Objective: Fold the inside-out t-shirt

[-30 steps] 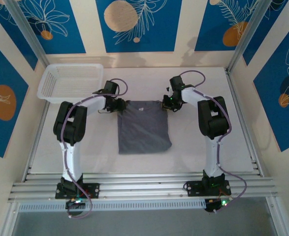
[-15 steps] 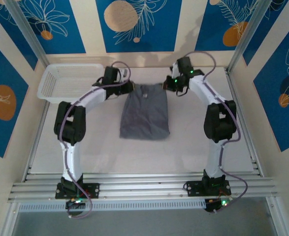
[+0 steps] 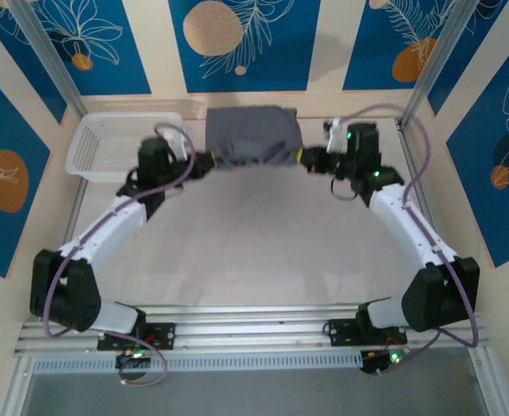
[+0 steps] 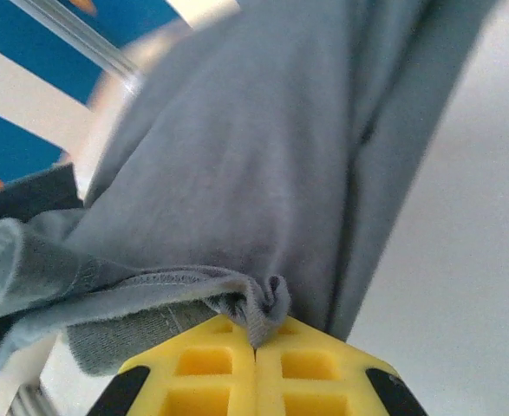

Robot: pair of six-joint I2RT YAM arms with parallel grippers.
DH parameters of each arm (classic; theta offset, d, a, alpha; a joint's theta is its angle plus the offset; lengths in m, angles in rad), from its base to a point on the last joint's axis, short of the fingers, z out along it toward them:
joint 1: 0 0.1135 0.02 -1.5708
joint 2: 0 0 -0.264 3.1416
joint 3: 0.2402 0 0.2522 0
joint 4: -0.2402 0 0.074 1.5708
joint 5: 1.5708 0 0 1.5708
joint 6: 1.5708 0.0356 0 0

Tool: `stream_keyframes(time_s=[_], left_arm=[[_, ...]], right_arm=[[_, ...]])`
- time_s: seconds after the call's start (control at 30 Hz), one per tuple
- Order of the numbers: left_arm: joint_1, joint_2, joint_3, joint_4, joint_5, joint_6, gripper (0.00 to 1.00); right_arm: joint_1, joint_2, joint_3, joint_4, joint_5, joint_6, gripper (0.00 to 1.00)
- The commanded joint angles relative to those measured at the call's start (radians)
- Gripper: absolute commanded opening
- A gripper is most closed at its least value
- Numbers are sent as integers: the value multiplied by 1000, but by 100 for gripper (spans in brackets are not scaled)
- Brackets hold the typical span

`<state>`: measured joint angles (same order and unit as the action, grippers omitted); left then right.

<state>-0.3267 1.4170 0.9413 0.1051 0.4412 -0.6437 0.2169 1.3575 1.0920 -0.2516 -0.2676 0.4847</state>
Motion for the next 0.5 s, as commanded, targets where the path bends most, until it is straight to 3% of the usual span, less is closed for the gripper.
stream_keyframes(time_s=[0.0,0.1,0.23,0.4,0.47], left_arm=[[-19,-34,-207,7,0,-86,0],[-24,-97,-265,-12,-9,-81,0],[-26,-132,-206,-106,-90,1,0],[-28,8,-50,-114,-217,92,0],[-26,106,1,-115,-241,113,0]], right_arm=[[19,-56,-175,41,-19,82,0],[57,-112,-259,6,5,94,0],[65,-136,-271,28,28,127,0],[47,20,-135,-19,193,122,0],[19,101,-105,-19,192,117,0]])
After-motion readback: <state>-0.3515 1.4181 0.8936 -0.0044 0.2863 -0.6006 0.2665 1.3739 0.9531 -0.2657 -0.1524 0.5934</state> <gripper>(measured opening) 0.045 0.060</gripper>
